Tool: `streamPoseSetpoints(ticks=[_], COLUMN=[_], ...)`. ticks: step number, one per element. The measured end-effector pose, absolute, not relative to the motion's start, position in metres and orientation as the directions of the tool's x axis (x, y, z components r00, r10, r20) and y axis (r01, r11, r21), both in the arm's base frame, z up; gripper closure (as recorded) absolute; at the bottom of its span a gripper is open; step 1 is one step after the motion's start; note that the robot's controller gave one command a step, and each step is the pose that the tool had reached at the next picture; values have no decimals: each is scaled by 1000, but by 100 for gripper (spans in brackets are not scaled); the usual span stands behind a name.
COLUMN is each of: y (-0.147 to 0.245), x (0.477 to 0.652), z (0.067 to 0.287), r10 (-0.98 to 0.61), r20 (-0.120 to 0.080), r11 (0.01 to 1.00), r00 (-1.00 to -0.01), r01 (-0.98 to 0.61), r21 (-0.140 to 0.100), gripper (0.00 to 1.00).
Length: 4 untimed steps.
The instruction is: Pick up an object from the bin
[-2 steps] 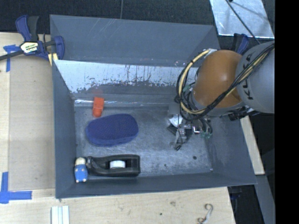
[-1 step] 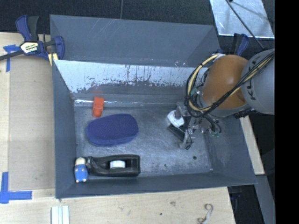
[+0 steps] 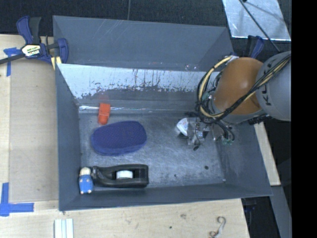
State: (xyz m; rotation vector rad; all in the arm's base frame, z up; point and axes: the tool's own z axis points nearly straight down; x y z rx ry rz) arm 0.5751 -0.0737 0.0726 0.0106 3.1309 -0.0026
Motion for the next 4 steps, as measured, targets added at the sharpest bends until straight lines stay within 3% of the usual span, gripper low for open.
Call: streamPoseSetpoints(ticks=[1,2,3,4], y=[-73,-74,-79,-77], x=[573,574,582,586], z=[71,71,186,226], r10=[7,7,5,20], r20=[-6,-8,-13,-10], r11=[1000,1000,1000,1000], r00=[-1000,-1000,-1000,-1000], r01=[7,7,5,20], r21=[-1,-1,-2,-1], gripper=[0,100,100,100])
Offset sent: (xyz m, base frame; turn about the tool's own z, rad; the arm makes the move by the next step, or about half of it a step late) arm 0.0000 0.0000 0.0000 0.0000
